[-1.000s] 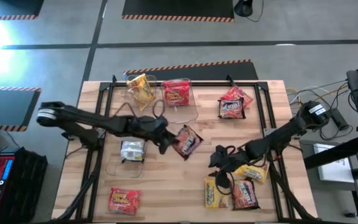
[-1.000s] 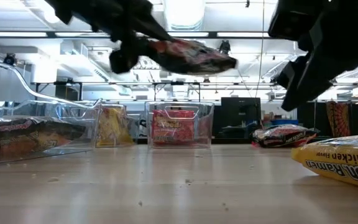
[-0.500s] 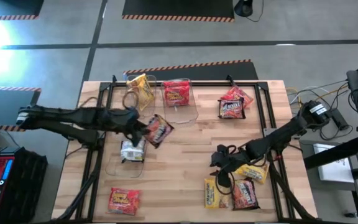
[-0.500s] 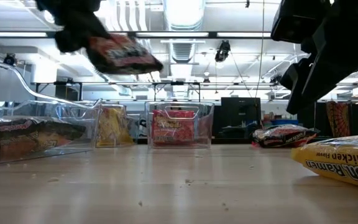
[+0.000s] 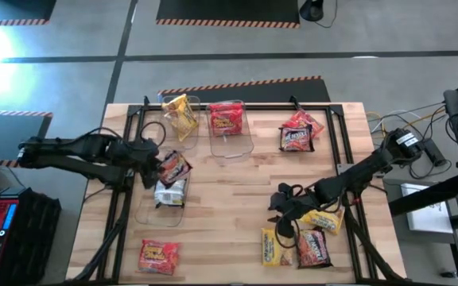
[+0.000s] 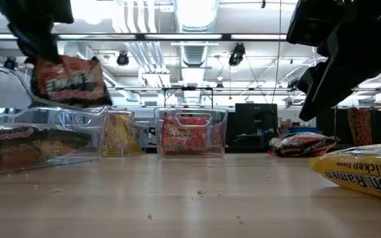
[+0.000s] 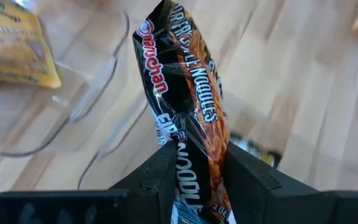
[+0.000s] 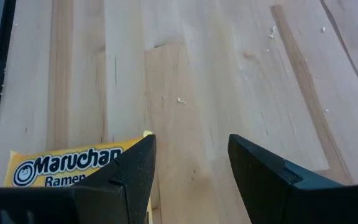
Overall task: Sort Maruchan noodles
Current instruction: Put the black noodle pack into the bottom transparent bin
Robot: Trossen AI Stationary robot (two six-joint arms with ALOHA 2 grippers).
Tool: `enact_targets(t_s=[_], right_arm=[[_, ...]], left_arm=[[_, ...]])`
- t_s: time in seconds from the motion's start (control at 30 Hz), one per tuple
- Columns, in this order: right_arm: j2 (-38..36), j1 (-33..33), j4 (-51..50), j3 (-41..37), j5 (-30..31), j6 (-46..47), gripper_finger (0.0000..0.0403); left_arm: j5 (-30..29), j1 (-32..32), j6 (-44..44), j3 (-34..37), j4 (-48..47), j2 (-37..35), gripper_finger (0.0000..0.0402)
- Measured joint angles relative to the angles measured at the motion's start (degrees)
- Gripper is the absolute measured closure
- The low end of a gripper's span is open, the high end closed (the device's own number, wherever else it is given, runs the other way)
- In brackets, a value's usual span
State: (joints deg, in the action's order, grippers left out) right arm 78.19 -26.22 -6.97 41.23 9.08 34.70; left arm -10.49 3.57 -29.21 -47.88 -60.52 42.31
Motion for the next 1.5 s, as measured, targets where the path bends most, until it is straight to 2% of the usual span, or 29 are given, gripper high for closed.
enact_targets(t_s=[0.27, 0.53, 0.77, 0.9, 1.2, 1.37, 1.5], right_arm=[[0.02, -0.02, -0.02, 0.00, 0.07, 1.46, 0.0211], [0.02, -0.02, -0.02, -0.02, 0.43, 1.42, 0.0211], [0.02, 0.00, -0.02, -0.23, 1.58, 1.28, 0.0211], [0.02, -0.01, 0.00, -0.57, 1.61, 1.26, 0.0211], [0.02, 0.00, -0.04, -1.37, 3.30, 1.28, 0.0211], [0.02, -0.01, -0.04, -1.47, 3.30, 1.28, 0.0211], [0.02, 0.00, -0.06, -1.62, 3.57, 0.10, 0.0211]], left_arm=[[1.23, 0.01, 7.72, 0.00, -6.24, 0.13, 0.0302], [-7.99, 0.00, 11.54, -2.84, -9.91, 1.27, 0.0302], [-8.08, 0.00, 10.83, -9.17, -18.79, 5.30, 0.0302], [-8.07, 0.00, 10.59, -9.37, -18.86, 7.32, 0.0302], [-7.86, 0.01, 11.58, -3.47, -15.59, 11.67, 0.0302], [-6.05, 0.07, 12.20, -2.55, -15.09, 12.63, 0.0302], [-7.42, 0.07, 12.21, -1.50, -12.75, 12.52, 0.0302]])
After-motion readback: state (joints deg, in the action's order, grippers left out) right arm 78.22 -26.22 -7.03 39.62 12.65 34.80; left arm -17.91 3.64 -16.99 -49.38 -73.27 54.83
